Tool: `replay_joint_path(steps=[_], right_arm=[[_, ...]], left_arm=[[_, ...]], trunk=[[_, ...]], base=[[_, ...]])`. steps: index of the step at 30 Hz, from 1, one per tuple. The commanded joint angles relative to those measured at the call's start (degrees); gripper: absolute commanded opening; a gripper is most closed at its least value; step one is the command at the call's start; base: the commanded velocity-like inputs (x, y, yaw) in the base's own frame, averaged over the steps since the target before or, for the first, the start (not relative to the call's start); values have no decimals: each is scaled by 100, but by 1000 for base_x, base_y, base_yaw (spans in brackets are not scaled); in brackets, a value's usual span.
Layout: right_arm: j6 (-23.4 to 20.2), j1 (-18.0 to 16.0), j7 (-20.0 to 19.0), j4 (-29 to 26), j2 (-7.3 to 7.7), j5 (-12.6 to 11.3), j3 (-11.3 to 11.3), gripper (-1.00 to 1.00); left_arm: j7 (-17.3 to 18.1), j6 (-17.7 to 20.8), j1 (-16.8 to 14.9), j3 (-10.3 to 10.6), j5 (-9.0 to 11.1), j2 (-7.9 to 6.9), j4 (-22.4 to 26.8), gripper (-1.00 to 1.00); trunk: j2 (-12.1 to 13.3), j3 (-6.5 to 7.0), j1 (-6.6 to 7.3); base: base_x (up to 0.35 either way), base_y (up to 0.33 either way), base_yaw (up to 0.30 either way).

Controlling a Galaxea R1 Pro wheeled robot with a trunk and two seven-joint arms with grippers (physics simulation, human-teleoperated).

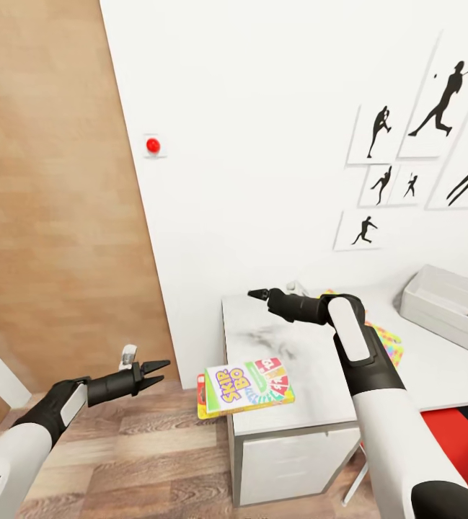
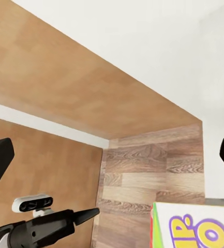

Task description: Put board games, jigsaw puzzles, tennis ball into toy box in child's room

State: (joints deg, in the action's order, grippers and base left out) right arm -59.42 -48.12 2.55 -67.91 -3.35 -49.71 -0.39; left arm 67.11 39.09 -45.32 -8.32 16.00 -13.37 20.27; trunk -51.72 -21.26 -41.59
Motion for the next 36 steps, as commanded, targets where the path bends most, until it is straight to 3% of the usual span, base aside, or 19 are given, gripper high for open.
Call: replay_joint_path(steps=[1, 23, 36], right_arm=[[-19, -5, 27, -10, -4, -29, -4, 100], [-17, 7, 21, -38, 0, -30, -1, 100], [-34, 144, 18, -374, 16, -343, 9, 100]], left_arm=[[15, 47, -5, -10, 12, -1, -12, 100], [76, 40, -3, -3, 28, 1, -32, 100], [235, 46, -8, -19, 52, -28, -32, 100]], trunk=[[-47, -33, -23], [-930, -632, -506], [-930, -669, -506]], base=[[0, 0, 0], [0, 0, 0], [0, 0, 0]])
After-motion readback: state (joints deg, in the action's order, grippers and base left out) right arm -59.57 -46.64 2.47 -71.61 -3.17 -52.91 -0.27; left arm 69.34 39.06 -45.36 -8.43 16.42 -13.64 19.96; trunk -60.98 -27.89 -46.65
